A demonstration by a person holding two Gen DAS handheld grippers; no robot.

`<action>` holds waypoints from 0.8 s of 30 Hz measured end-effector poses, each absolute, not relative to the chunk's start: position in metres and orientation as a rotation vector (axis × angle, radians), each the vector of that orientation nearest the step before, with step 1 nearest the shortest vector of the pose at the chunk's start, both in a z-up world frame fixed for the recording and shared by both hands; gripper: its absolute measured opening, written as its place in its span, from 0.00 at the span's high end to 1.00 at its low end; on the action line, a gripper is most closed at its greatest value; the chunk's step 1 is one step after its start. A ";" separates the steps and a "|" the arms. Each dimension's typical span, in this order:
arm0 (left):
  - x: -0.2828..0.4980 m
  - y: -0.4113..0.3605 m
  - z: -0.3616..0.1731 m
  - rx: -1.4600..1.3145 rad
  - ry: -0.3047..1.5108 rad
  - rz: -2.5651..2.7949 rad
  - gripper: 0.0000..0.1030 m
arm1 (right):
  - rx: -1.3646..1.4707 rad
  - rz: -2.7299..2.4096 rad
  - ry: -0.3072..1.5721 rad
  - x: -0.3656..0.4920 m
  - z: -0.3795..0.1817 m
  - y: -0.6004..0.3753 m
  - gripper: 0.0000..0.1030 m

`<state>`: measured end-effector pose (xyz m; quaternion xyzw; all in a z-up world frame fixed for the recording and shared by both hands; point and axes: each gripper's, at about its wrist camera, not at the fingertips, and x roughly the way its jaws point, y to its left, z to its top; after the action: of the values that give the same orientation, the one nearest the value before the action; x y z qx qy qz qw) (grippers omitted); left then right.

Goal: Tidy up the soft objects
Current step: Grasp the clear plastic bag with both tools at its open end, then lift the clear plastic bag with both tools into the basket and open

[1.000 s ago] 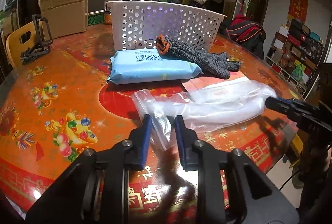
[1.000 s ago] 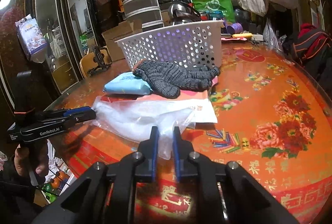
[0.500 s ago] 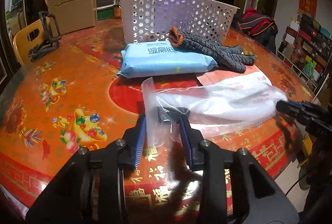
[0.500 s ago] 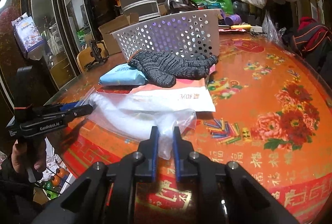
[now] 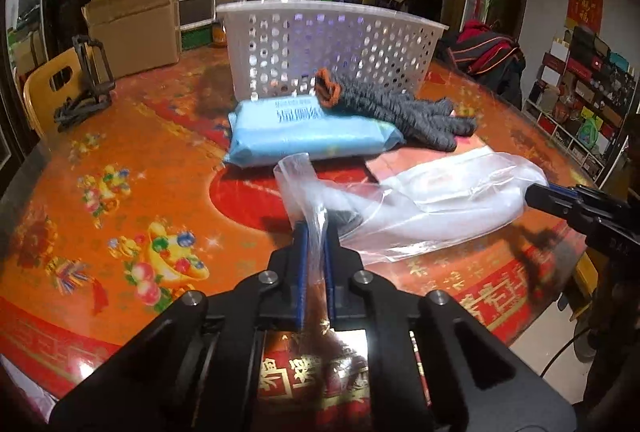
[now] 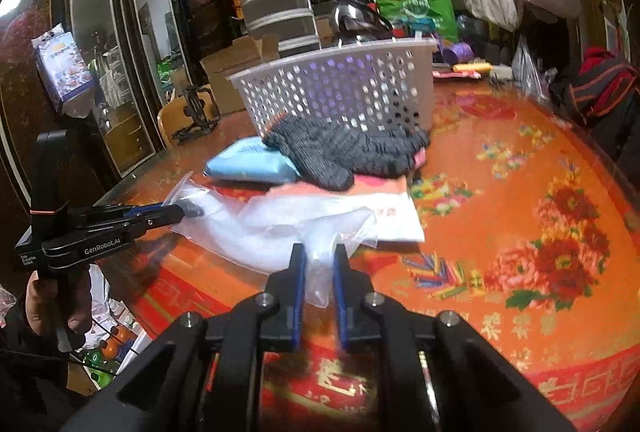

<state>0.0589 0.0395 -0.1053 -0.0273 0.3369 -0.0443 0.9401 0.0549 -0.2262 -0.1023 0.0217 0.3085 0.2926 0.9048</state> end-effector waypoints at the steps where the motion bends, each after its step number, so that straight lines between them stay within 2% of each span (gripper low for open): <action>1: 0.057 0.041 -0.100 -0.059 0.673 -0.092 0.94 | 0.042 0.608 0.627 0.054 -0.098 -0.225 0.89; 14: 0.077 0.062 -0.016 -0.130 0.543 -0.102 0.94 | -0.023 0.623 0.493 0.066 -0.022 -0.217 0.89; 24: 0.189 0.080 0.086 -0.153 0.483 -0.087 0.94 | -0.066 0.556 0.400 0.153 0.071 -0.199 0.89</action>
<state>0.1892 0.0802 0.0860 -0.0757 0.2387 -0.0430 0.9672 0.1532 -0.1986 0.0708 -0.0321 0.1960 0.2725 0.9414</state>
